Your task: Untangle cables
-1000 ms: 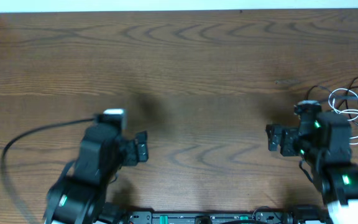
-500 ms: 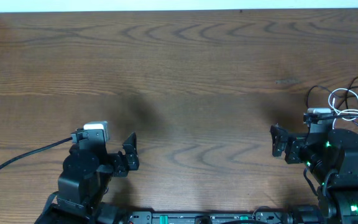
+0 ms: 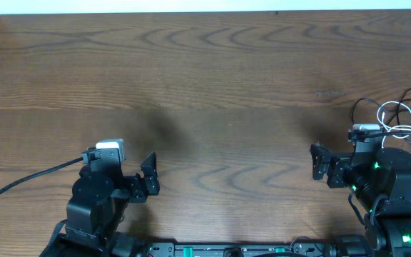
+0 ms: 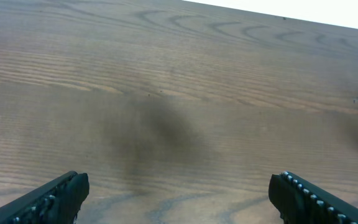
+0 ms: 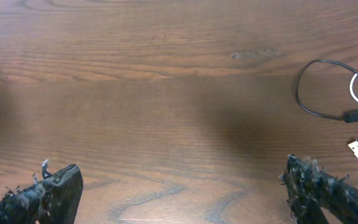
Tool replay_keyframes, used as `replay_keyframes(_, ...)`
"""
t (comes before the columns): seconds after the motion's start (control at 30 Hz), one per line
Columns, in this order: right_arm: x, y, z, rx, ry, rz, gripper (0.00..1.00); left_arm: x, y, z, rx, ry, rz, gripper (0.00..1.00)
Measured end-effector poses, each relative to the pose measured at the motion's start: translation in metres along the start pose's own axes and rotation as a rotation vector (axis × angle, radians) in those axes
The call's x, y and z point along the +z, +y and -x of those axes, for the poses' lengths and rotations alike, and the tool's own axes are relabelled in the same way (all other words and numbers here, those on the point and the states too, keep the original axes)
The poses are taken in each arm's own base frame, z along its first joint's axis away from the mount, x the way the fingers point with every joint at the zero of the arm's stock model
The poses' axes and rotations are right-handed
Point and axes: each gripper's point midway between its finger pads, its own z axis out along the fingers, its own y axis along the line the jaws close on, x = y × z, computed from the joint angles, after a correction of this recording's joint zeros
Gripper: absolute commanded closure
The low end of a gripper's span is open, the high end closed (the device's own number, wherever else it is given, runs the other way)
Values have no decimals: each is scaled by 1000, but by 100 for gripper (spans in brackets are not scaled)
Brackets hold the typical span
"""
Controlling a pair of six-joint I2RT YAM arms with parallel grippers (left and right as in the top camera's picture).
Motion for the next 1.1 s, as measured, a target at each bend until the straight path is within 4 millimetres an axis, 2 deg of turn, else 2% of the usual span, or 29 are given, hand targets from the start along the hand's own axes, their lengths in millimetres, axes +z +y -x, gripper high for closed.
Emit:
replay_keyframes(0.23, -2, 0, 0, -1, -8, 1, 1, 0, 0, 0, 0, 0, 0, 3)
replay_keyframes(0.43, -12, -2, 4, -9, -81, -15, 1, 0, 0, 0, 0, 0, 0, 3)
replay_keyframes(0.77, -29, -4, 26, -40, -408, -11, 1, 0, 0, 0, 0, 0, 0, 3)
replay_keyframes(1.1, -18, -6, 30, -62, -682, 16, 1, 0, 0, 0, 0, 1, 1, 3)
